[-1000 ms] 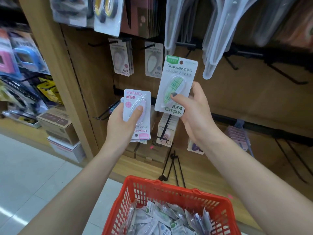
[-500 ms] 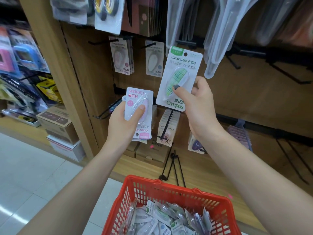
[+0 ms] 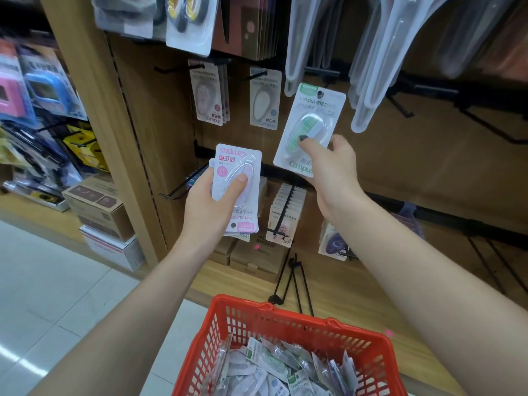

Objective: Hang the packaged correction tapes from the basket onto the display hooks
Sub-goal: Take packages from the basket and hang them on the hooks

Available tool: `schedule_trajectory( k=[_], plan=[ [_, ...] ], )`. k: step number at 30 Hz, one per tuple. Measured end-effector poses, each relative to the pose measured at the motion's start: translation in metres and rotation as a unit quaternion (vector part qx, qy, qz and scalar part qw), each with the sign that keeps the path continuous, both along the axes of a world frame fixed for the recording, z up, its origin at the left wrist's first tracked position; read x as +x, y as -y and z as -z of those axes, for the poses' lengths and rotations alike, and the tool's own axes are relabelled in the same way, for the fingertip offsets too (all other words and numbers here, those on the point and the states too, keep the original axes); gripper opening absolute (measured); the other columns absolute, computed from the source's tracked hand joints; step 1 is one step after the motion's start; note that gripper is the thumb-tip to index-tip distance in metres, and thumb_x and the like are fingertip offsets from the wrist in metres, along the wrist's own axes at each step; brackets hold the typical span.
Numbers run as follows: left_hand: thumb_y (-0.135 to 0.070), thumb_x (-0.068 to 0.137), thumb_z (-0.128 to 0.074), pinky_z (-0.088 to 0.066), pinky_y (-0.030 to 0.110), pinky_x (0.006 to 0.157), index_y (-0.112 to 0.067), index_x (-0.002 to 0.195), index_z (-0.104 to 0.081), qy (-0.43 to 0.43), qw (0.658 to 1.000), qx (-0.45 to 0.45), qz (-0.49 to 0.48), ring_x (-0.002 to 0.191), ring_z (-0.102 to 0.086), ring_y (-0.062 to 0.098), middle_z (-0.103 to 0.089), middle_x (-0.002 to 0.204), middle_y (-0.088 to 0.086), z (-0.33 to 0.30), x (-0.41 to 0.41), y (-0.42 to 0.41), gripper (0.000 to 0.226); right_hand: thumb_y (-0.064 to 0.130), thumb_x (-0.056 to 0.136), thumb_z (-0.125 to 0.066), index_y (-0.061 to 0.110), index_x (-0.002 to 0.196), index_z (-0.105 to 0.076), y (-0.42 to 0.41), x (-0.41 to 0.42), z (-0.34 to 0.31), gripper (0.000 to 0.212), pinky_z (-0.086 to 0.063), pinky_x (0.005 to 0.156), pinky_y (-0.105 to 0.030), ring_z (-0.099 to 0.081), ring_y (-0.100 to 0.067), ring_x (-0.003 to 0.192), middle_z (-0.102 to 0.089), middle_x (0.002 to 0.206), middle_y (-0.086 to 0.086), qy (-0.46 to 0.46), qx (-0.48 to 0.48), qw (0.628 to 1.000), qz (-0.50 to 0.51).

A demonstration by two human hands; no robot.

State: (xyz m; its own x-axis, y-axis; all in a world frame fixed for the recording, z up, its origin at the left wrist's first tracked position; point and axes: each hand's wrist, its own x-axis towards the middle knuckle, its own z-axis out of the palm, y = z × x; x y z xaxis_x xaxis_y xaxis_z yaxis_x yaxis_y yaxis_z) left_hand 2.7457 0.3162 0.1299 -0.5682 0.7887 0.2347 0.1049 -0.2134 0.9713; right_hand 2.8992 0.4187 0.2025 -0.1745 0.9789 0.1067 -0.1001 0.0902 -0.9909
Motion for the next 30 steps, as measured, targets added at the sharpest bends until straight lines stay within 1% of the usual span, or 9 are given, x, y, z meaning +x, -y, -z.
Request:
schedule_trajectory(
  k=[3,6,8,13,17,21,24,27,30],
  plan=[
    [-0.043,0.099,-0.068,-0.054,0.013,0.056,-0.045,0.109,-0.061,0.006,1.000,-0.005,0.004,0.092,-0.074,-0.003,-0.072,0.101,-0.031,-0.001,0.001,-0.001,0.012,0.016,0.099,-0.067,0.021,0.108,-0.063,-0.030,-0.015,0.001,0.011,-0.061,0.097,-0.042,-0.074,-0.021,0.104,-0.075,0.114,-0.003,-0.027,-0.038,0.999,0.021],
    [-0.041,0.099,-0.068,-0.054,0.013,0.057,-0.044,0.107,-0.062,0.007,1.000,-0.007,0.012,0.091,-0.074,-0.003,-0.072,0.100,-0.031,0.001,0.003,-0.002,0.011,0.017,0.100,-0.068,0.020,0.113,-0.062,-0.061,-0.027,0.000,0.015,-0.064,0.085,-0.032,-0.073,-0.020,0.101,-0.073,0.118,-0.005,-0.055,-0.073,0.994,0.057],
    [-0.041,0.099,-0.068,-0.053,0.013,0.056,-0.041,0.111,-0.062,0.011,1.000,-0.007,0.018,0.092,-0.074,-0.003,-0.072,0.100,-0.030,0.002,0.004,-0.004,0.013,0.019,0.100,-0.068,0.017,0.124,-0.060,-0.079,-0.031,0.001,0.025,-0.063,0.087,-0.032,-0.072,-0.020,0.101,-0.071,0.120,-0.005,-0.075,-0.092,0.991,0.060],
    [-0.043,0.097,-0.069,-0.055,0.014,0.057,-0.030,0.124,-0.063,0.020,1.000,0.000,0.014,0.091,-0.075,0.000,-0.074,0.101,-0.021,0.001,0.004,-0.007,0.031,0.024,0.097,-0.074,0.015,0.125,-0.059,-0.109,-0.031,0.001,0.032,-0.062,0.092,-0.034,-0.069,-0.019,0.098,-0.068,0.122,-0.006,-0.079,-0.138,0.983,0.089],
    [-0.041,0.097,-0.069,-0.055,0.014,0.057,-0.029,0.122,-0.064,0.029,0.999,0.004,0.020,0.091,-0.075,0.001,-0.074,0.099,-0.021,0.002,0.003,-0.006,0.028,0.028,0.091,-0.080,0.018,0.120,-0.051,-0.114,-0.032,0.006,0.043,-0.059,0.099,-0.034,-0.065,-0.019,0.093,-0.063,0.116,-0.005,-0.107,-0.188,0.972,0.086],
    [-0.043,0.098,-0.068,-0.054,0.012,0.056,-0.037,0.114,-0.062,0.029,0.999,-0.003,0.021,0.088,-0.074,-0.004,-0.071,0.095,-0.030,0.000,0.000,-0.006,0.018,0.037,0.091,-0.077,0.020,0.142,-0.050,-0.096,-0.028,0.024,0.060,-0.058,0.100,-0.035,-0.063,-0.021,0.101,-0.055,0.125,-0.004,-0.062,-0.216,0.972,0.068],
    [-0.043,0.098,-0.068,-0.055,0.014,0.057,-0.038,0.114,-0.062,0.026,1.000,-0.004,0.014,0.089,-0.074,-0.002,-0.072,0.097,-0.029,0.000,-0.002,-0.006,0.017,0.035,0.095,-0.072,0.013,0.128,-0.055,-0.059,-0.028,0.035,0.043,-0.062,0.088,-0.034,-0.071,-0.022,0.095,-0.068,0.113,-0.011,-0.032,-0.204,0.978,0.022],
    [-0.041,0.100,-0.067,-0.057,0.017,0.060,-0.038,0.111,-0.063,0.013,1.000,-0.001,0.001,0.089,-0.075,0.003,-0.073,0.100,-0.024,0.000,-0.001,-0.004,0.012,0.037,0.099,-0.066,0.007,0.115,-0.066,-0.016,-0.029,0.038,0.034,-0.060,0.075,-0.031,-0.074,-0.022,0.086,-0.074,0.098,-0.010,-0.026,-0.165,0.982,-0.087],
    [-0.039,0.100,-0.068,-0.060,0.020,0.063,-0.038,0.107,-0.064,-0.011,1.000,0.004,-0.003,0.089,-0.075,0.006,-0.073,0.100,-0.018,-0.001,-0.004,-0.002,0.009,0.039,0.100,-0.065,0.008,0.118,-0.068,0.017,-0.031,0.036,0.037,-0.062,0.082,-0.038,-0.078,-0.023,0.089,-0.079,0.100,-0.009,0.045,-0.097,0.976,-0.192]
  ],
)
